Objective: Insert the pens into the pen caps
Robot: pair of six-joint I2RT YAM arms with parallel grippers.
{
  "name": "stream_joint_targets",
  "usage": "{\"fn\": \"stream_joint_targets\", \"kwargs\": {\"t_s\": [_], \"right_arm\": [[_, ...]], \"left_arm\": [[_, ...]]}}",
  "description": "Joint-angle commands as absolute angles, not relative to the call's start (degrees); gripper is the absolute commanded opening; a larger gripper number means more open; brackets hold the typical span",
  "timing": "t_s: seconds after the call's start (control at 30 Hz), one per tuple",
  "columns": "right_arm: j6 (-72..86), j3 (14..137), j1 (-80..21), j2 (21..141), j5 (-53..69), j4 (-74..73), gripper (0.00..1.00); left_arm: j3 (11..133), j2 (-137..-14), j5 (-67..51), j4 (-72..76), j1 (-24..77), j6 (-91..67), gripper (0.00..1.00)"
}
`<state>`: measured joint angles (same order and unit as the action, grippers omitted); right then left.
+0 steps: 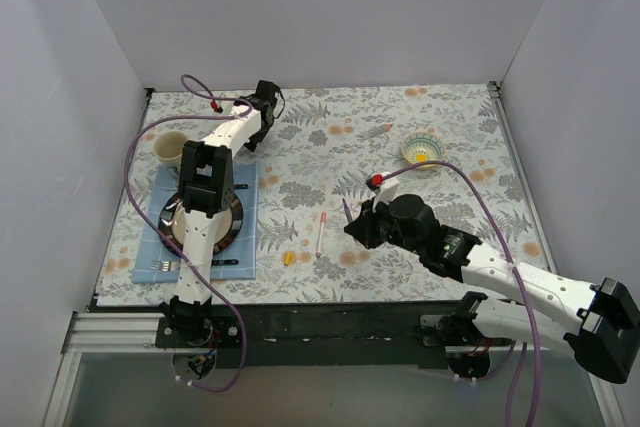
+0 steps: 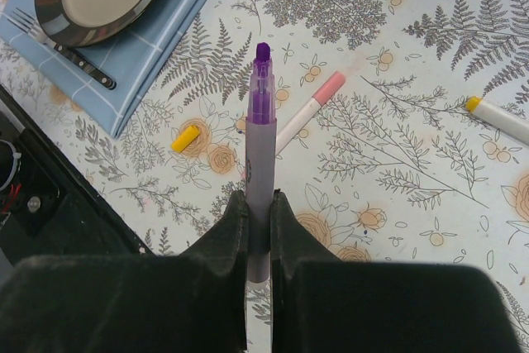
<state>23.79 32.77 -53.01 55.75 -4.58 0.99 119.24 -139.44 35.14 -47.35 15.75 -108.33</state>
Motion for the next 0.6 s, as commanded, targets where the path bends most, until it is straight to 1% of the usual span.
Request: {"fn": "stream_joint_targets", "kwargs": {"t_s": [0.0,0.17,0.3,0.37,0.47,0.57], "right_arm": [[23.03,33.93,-53.35,54.23,-5.62,3.08,0.01],[23.03,33.84,-53.26,52.65,-5.45,2.73,0.01],[22.59,34.10,-53.35,51.59,-5.36,2.11,0.01],[22.41,34.45,-53.35,51.33,-5.36,1.67,0.01],[22.33,34.45,-53.35,50.80,-5.36,1.58,0.01],[22.41,34.37,-53.35,50.19,-5.01,1.41,0.01]], "left_arm": [[119.71,-141.42,36.39,-50.89,15.64,-107.23,0.52],[119.71,-141.33,36.91,-54.14,15.64,-106.09,0.44],[119.53,-140.89,37.97,-55.45,15.64,-103.63,0.41],[119.53,-140.63,38.67,-56.07,15.64,-103.36,0.41],[117.60,-139.84,37.89,-54.59,15.64,-101.61,0.40],[115.50,-139.31,35.78,-51.86,15.64,-99.94,0.34]]}}
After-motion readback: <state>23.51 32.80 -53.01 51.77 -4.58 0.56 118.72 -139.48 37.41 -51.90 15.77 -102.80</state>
